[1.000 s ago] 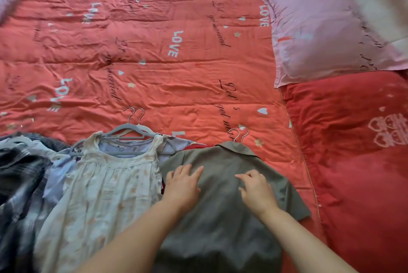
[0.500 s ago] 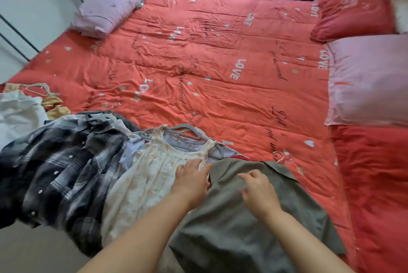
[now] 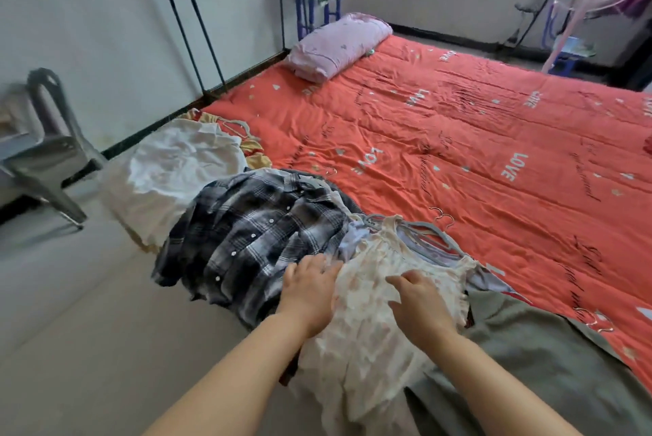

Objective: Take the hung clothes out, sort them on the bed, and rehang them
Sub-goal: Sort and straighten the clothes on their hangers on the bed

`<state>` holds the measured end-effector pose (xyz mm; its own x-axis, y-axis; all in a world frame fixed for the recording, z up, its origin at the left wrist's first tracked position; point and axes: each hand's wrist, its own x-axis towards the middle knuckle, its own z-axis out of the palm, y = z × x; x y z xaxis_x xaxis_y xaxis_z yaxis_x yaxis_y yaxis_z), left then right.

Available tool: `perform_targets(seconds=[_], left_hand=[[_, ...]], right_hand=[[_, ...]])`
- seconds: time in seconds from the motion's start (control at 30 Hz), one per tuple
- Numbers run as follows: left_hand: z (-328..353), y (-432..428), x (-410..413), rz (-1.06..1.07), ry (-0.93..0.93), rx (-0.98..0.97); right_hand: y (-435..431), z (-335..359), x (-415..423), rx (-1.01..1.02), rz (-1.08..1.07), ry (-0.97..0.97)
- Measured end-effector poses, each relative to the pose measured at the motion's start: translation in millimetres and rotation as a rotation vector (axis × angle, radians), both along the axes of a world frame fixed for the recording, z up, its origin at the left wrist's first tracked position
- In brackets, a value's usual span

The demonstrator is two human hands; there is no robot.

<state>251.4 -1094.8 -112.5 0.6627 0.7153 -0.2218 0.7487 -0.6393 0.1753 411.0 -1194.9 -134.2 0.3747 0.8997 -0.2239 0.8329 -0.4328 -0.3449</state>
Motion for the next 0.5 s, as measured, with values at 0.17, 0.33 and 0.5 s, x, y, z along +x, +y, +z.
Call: perform_targets(seconds=[0.17,0.33,0.5], left_hand=[[10,45,-112,0.098,0.004,0.029],[19,87,-193,0.222,-0.003,0.041],[14,127,-240,0.304,0.004,0.036]], right_hand=[[56,12,-100,-0.010,0.109,-0.033],[110,25,-172,-0.010,0.211,-0.040],[166,26,-216,-0.013,0.260,-0.029]])
